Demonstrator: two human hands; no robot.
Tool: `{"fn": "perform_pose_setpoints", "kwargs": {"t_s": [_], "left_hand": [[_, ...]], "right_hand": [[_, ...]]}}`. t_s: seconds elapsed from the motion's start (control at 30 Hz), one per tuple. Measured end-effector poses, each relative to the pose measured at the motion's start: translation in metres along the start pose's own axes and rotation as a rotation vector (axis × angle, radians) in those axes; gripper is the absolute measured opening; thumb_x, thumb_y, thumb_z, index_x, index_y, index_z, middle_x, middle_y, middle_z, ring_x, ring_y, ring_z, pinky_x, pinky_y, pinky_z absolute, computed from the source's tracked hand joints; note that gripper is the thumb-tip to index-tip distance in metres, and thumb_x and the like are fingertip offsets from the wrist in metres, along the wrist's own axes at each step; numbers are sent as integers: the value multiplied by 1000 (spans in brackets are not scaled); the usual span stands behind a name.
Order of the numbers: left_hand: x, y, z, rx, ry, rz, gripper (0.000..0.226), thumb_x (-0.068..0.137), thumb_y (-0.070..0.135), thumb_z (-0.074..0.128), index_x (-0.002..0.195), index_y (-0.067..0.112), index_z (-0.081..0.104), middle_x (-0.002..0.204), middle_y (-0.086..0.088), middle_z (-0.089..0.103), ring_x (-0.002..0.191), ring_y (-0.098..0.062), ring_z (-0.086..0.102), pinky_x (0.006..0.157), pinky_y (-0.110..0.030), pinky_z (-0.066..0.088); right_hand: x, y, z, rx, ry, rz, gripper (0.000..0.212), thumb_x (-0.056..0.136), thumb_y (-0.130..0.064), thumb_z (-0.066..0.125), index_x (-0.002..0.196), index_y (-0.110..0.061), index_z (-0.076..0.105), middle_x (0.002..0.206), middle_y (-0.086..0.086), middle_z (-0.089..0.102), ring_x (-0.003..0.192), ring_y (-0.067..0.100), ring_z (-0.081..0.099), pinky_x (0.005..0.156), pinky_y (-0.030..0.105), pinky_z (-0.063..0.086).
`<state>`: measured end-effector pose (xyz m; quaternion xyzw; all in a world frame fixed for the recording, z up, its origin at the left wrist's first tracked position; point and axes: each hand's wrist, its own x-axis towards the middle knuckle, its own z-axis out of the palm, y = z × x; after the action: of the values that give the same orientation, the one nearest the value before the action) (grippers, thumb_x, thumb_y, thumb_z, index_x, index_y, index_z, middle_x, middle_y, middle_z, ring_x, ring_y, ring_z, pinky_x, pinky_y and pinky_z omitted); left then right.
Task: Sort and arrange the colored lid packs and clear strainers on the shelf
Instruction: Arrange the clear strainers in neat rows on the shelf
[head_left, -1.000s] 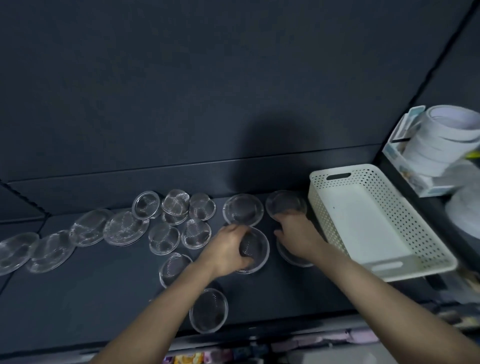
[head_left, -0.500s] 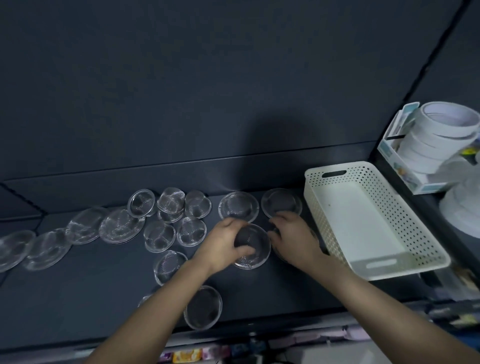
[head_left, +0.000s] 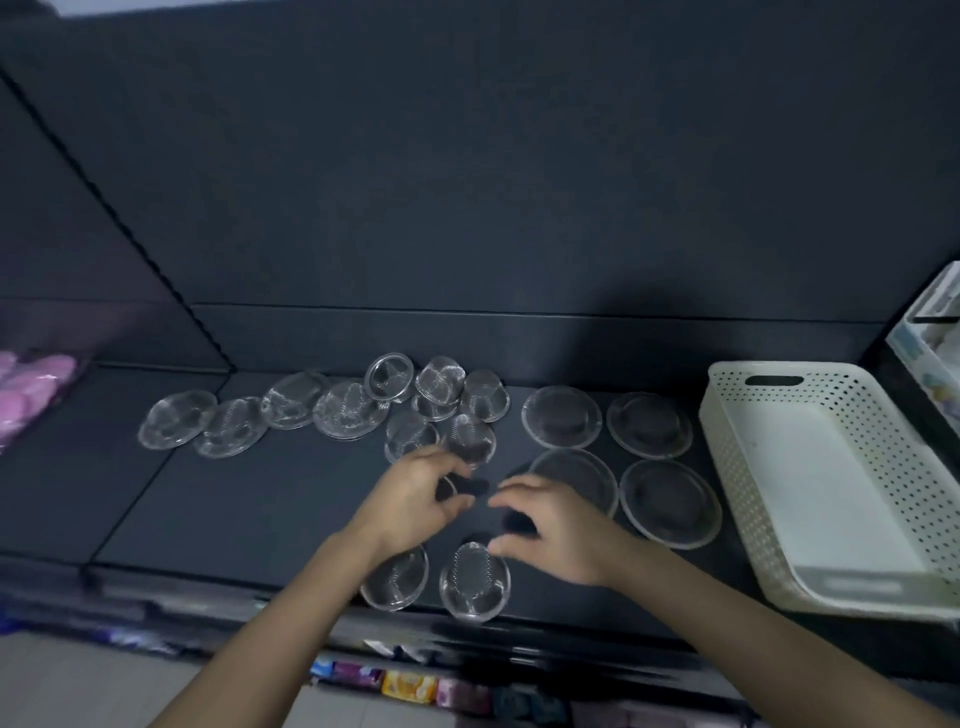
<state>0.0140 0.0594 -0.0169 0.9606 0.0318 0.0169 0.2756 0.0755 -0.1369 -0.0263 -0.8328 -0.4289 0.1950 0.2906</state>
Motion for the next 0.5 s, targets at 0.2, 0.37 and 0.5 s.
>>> {"fn": "perform_pose_setpoints", "kwargs": {"t_s": [0.2,0.37,0.5], "left_hand": [[-28,-28,-21,-47,-137,0,25,74,34,79,93,24,68,89,21,56,79,5,54,74,-11,39],[-48,-50,-32,24,-376,16,51,66,40,82,111,25,63,105,12,58,95,-5,57,87,-19,46],[-56,-62,-29,63,-398,105,64,69,28,81,127,23,54,120,6,52,108,-10,52,94,-21,43]], "right_hand": [[4,-26,24,-149,-191,28,68,74,-49,70,132,-20,50,131,-3,49,120,11,44,102,29,39],[6,-41,43,-293,-178,130,51,71,-37,68,116,-17,55,113,4,54,106,22,52,89,37,47],[6,-52,53,-245,-104,234,52,75,-33,67,124,-22,51,117,3,52,107,21,53,91,34,47]]}}
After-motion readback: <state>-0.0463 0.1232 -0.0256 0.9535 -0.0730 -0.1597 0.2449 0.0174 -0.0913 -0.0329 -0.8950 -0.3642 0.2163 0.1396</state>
